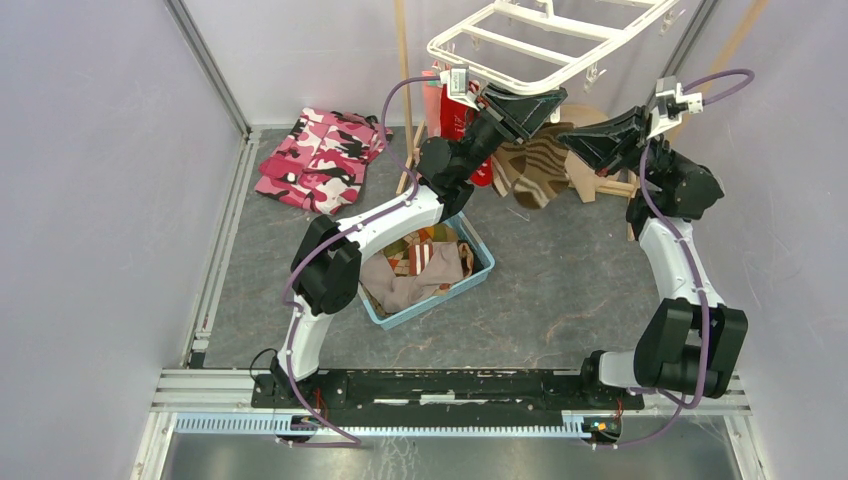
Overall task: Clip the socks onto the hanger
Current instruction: Clamp the sock onto the hanger.
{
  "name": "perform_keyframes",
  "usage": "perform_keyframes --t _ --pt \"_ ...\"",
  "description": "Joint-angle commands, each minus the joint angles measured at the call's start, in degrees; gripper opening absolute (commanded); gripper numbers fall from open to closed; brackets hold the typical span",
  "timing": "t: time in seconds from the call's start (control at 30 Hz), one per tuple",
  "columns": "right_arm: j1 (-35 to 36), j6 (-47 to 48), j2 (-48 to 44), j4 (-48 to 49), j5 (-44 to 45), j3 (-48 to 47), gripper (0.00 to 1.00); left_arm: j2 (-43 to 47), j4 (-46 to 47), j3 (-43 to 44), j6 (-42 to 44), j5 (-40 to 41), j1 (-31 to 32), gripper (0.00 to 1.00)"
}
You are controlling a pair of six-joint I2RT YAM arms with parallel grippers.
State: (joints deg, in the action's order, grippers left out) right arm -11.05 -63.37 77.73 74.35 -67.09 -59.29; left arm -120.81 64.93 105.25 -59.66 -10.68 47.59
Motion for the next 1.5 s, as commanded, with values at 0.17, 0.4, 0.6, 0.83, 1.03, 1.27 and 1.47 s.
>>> perform_keyframes --t 0.17,0.4,0.6,0.83,1.03,1.27,1.47 --pt "-0.7 -6.8 -2.0 12.1 -0.6 1.4 0.00 1.7 2.1 1.4 -1.9 0.0 -0.9 0.02" --pt "-1.3 -3.7 -1.9 7.4 0.3 0.1 0.00 1.7 2.1 1.5 -2.2 -0.6 -0.9 0.02" --pt "-1.4 -7.8 -0.2 11.5 1.2 -1.6 0.00 1.5 2.1 1.7 -2.4 -0.6 -0.9 0.02" --pt "-1.7 -9.9 0.3 13.4 1.7 -1.9 0.00 1.4 2.1 1.7 -2.2 -0.7 -0.9 0.02" --pt "-2.4 -13.4 -0.3 17.5 1.6 -0.6 0.00 1.1 1.8 2.0 -1.5 -0.7 -0.9 0.02" --pt "-2.9 -15.3 0.5 18.7 2.5 -1.5 0.00 0.6 1.7 2.3 -1.2 -1.2 -0.9 0.02" --pt "-2.9 -19.7 2.2 22.3 3.4 -3.6 0.00 -0.1 1.1 3.4 -0.6 -1.9 -0.9 0.02"
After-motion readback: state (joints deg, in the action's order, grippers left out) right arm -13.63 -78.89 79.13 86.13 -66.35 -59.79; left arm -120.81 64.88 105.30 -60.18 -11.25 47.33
